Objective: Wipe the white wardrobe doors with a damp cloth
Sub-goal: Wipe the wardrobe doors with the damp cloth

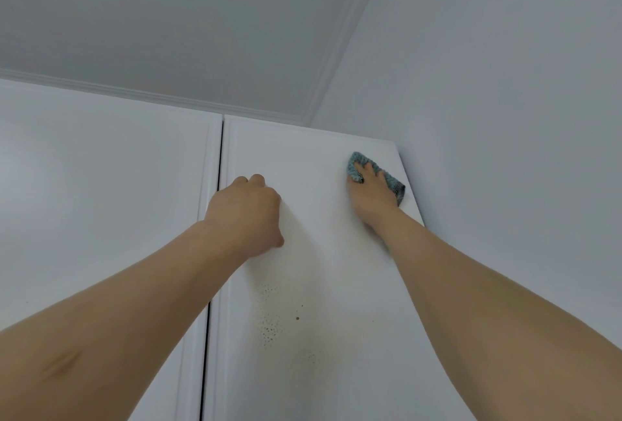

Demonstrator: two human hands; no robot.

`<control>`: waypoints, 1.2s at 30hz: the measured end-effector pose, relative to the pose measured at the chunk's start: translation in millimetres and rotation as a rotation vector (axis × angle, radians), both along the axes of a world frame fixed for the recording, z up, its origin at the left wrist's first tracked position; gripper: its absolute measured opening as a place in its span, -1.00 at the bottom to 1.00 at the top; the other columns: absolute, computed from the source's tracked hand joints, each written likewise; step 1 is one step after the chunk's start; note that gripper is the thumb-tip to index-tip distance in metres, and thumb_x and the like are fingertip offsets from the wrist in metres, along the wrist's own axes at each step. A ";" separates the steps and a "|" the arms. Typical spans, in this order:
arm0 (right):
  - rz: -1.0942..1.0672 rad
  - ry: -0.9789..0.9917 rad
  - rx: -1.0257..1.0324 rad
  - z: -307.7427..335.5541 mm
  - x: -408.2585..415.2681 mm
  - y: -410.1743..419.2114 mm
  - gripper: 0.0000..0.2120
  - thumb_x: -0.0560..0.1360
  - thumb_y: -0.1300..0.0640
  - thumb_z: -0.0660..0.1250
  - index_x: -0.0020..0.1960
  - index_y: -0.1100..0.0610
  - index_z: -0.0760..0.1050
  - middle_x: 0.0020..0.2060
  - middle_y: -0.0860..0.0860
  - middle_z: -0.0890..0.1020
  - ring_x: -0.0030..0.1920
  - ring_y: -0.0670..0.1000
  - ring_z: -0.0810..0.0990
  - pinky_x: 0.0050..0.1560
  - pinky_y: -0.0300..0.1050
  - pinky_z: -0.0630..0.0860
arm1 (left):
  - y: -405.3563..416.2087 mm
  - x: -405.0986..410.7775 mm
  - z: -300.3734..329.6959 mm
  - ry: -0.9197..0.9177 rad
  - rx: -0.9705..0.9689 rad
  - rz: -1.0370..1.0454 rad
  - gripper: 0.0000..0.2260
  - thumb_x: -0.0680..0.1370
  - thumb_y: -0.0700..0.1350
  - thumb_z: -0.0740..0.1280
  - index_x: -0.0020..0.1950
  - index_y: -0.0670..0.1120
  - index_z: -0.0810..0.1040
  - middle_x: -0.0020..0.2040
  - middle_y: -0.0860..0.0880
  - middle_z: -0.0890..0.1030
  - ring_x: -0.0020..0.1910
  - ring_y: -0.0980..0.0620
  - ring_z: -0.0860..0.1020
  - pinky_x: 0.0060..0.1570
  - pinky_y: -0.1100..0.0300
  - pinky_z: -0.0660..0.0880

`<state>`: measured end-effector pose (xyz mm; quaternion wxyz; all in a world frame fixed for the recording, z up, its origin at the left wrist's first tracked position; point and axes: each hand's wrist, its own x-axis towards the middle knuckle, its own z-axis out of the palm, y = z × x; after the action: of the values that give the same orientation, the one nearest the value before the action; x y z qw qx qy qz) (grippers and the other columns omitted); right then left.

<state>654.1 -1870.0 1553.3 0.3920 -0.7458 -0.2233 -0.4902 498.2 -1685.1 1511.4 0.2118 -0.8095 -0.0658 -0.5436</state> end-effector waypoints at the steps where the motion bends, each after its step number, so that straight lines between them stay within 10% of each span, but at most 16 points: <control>1: -0.003 -0.028 -0.021 4.7 -6.1 9.5 -0.48 0.71 -0.06 -0.05 0.65 -0.08 -0.03 0.64 -0.05 -0.03 0.63 0.07 -0.11 0.60 0.11 -0.10 | 0.1 0.0 0.3 -0.003 0.005 -0.001 -0.56 0.42 0.17 0.47 0.23 0.02 0.57 0.27 0.01 0.44 0.20 -0.04 0.43 -0.09 0.11 0.41; 11: 0.311 -0.295 -0.349 -32.9 -51.8 64.0 -0.56 0.69 0.02 0.16 0.57 -0.12 0.27 0.60 -0.15 0.16 0.61 -0.10 -0.02 0.58 -0.05 -0.14 | 4.4 -0.7 1.6 -0.026 0.016 -0.058 -0.52 0.39 0.24 0.47 0.23 0.06 0.58 0.13 0.05 0.52 0.10 -0.02 0.50 -0.10 0.12 0.41; 23: -0.065 -0.012 -0.099 17.7 -32.1 42.3 -0.45 0.69 -0.14 -0.09 0.64 -0.15 -0.15 0.64 -0.10 -0.15 0.62 0.01 -0.22 0.58 0.16 -0.19 | 53.8 -18.0 14.7 -0.124 -0.042 -0.097 -0.85 0.43 -0.26 0.30 -0.03 -0.12 0.55 0.17 -0.03 0.57 0.05 -0.12 0.59 -0.08 0.12 0.46; 26: -0.053 -0.076 -0.149 34.7 -50.1 72.0 -0.45 0.69 -0.14 -0.08 0.65 -0.14 -0.13 0.64 -0.10 -0.15 0.62 0.01 -0.22 0.58 0.16 -0.20 | 59.4 -17.2 15.1 -0.123 -0.079 -0.173 -0.87 0.38 -0.33 0.24 -0.15 -0.13 0.45 -0.01 -0.05 0.57 -0.14 -0.10 0.56 -0.28 0.13 0.42; 36: 0.061 -0.397 -0.460 18.7 -82.8 137.5 -0.48 0.70 -0.19 -0.01 0.63 -0.20 -0.02 0.63 -0.18 -0.05 0.62 -0.09 -0.16 0.58 0.07 -0.19 | 57.0 -44.7 16.3 -0.248 -0.195 -0.382 -0.71 0.47 -0.30 0.24 0.09 -0.14 0.66 0.06 -0.08 0.64 0.03 -0.13 0.59 0.06 -0.02 0.55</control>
<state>571.4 -1732.5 1572.0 0.1759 -0.6977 -0.4229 -0.5508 453.4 -1628.1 1527.8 0.0164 -0.7510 0.0108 -0.6600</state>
